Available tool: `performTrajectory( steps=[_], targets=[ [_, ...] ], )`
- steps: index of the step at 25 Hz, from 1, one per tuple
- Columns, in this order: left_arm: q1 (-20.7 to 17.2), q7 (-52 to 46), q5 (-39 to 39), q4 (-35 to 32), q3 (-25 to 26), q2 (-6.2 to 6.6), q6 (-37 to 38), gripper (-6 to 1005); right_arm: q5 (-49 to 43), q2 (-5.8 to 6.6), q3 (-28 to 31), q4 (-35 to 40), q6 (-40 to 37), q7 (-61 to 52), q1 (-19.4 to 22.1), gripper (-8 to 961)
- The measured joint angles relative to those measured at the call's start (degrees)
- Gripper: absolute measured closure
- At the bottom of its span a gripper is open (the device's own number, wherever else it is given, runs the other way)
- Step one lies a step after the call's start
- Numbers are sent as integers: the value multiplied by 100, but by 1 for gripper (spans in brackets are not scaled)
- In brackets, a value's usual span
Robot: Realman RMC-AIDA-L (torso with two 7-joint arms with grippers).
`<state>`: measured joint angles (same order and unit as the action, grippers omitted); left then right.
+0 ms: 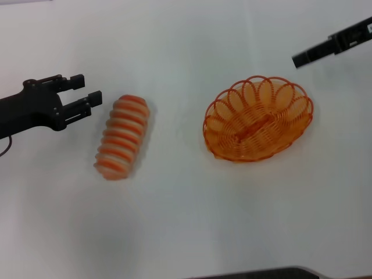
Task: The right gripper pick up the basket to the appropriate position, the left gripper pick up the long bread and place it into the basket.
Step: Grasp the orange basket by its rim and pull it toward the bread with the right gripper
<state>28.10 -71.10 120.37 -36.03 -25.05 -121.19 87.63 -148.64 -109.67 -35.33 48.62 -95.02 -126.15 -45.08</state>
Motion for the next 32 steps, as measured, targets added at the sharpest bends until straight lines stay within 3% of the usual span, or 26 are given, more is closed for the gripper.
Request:
performTrajectory(
  steps=[6, 10, 22, 32],
  targets=[
    [9, 6, -66, 0, 0, -12, 35, 436, -691, -149, -471, -316, 429, -254, -188, 285],
    [7, 34, -76, 0, 0, -11, 53, 436, -702, -167, -741, -509, 777, -366, -168, 286],
    [29, 58, -227, 0, -2, -21, 217, 435, -699, -219, -787, -1138, 1405, -392, -199, 289],
    [83, 66, -228, 3, 0, -44, 252, 436, -652, -229, -769, -1241, 1395, -329, -198, 719]
  ],
)
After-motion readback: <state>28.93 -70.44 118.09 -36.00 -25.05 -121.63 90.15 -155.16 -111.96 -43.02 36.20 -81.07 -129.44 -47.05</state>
